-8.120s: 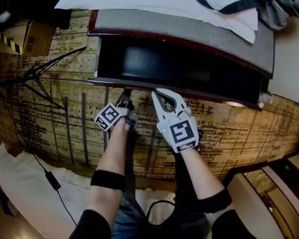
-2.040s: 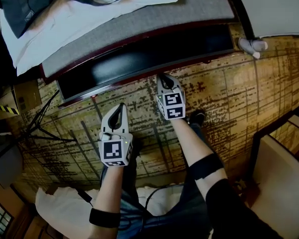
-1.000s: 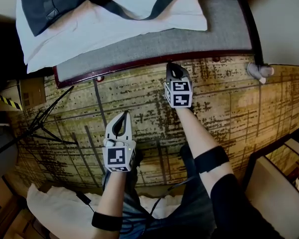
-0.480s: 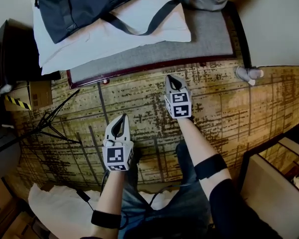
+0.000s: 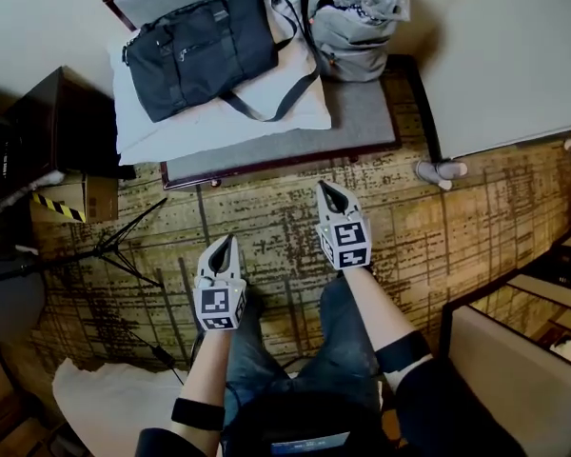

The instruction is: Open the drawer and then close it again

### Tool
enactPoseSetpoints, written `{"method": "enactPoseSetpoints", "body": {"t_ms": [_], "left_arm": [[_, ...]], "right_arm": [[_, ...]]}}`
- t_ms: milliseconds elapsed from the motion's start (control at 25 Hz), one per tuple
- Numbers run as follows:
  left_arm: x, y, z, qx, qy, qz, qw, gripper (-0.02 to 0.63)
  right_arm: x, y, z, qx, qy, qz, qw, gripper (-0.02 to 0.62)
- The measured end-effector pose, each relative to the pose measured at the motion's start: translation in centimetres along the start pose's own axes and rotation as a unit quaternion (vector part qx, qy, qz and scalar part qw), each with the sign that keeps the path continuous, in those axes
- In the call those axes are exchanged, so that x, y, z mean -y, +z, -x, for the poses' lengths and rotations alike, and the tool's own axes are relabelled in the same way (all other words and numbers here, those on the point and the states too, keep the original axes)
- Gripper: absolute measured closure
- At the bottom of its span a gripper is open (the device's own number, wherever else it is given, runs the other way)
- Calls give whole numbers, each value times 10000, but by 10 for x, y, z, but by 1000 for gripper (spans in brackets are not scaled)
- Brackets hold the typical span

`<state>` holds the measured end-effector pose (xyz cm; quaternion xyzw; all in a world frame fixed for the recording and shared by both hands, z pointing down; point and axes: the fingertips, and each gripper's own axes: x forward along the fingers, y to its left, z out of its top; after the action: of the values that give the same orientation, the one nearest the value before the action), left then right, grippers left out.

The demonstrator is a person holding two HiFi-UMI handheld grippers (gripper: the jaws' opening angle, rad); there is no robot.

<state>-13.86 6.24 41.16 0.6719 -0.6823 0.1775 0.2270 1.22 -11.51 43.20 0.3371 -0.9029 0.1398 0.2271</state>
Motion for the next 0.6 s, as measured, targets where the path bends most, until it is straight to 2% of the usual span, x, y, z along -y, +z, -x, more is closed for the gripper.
{"method": "enactPoseSetpoints", "body": {"t_ms": [160, 600], "left_arm": [[-1, 33, 30, 167, 22, -150, 9997, 603], [4, 122, 108, 608, 37, -375, 9974, 603]], "right_arm": [[-9, 47, 41, 168, 61, 184, 9997, 594], [-13, 126, 156, 458, -51, 357, 9983, 592]]}}
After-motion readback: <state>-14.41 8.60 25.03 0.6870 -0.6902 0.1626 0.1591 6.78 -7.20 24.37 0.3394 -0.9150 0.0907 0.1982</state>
